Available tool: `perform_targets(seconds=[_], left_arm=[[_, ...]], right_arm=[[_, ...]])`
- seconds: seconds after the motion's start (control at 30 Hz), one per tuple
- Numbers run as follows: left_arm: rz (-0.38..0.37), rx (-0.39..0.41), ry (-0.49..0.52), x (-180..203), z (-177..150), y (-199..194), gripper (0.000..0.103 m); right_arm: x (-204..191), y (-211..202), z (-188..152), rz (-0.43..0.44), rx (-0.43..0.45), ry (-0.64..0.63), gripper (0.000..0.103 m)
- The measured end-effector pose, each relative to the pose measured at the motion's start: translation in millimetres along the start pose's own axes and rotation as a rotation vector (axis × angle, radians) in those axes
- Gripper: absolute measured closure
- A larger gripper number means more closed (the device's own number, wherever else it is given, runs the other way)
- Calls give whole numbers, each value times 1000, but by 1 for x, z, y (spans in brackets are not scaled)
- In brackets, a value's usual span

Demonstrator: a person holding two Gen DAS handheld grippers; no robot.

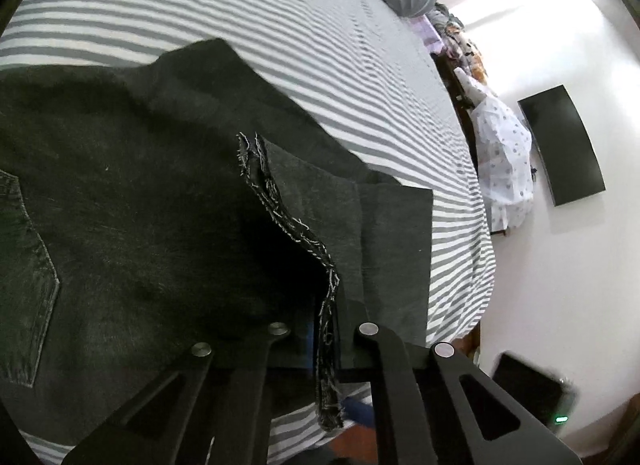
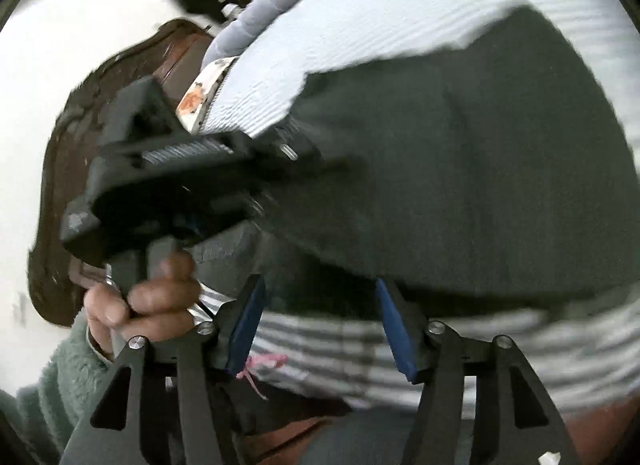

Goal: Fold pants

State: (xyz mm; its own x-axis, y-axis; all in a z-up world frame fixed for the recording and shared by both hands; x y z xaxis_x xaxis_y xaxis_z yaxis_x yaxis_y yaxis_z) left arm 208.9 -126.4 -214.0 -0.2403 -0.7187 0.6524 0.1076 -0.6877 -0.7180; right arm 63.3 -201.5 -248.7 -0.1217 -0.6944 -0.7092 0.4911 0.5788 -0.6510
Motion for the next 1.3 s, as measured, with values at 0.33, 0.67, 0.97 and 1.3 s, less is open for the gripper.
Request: perform_targets(seconds=[0.33, 0.67, 0.97, 1.3], left_arm=[[-63, 58, -46, 3, 8, -14, 98], [16, 26, -34, -5, 1, 3, 98], [40, 28, -27, -8, 0, 4, 98], [6, 119, 45, 2, -1, -36, 100]], right_arm=[[57, -28, 18, 108, 183, 250, 45], [115, -82, 26, 23, 345, 392, 43], [124, -79, 23, -33, 303, 428, 88], [90, -84, 32, -68, 288, 286, 93]])
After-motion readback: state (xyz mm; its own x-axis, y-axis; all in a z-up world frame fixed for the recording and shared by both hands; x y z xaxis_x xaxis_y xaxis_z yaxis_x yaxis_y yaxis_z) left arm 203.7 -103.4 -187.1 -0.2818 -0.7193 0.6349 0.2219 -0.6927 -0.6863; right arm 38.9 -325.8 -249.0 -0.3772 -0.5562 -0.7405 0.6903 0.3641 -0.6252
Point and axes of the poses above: each gripper's, at about its wrist camera, not at the fingertips, and y roughly the way its jaws point, x to its right, z to its top, the point moved 7 cm from there along y, roughly the way its jaws point, and after that the axes turned 1 degree about y, right-handed, at the moved point
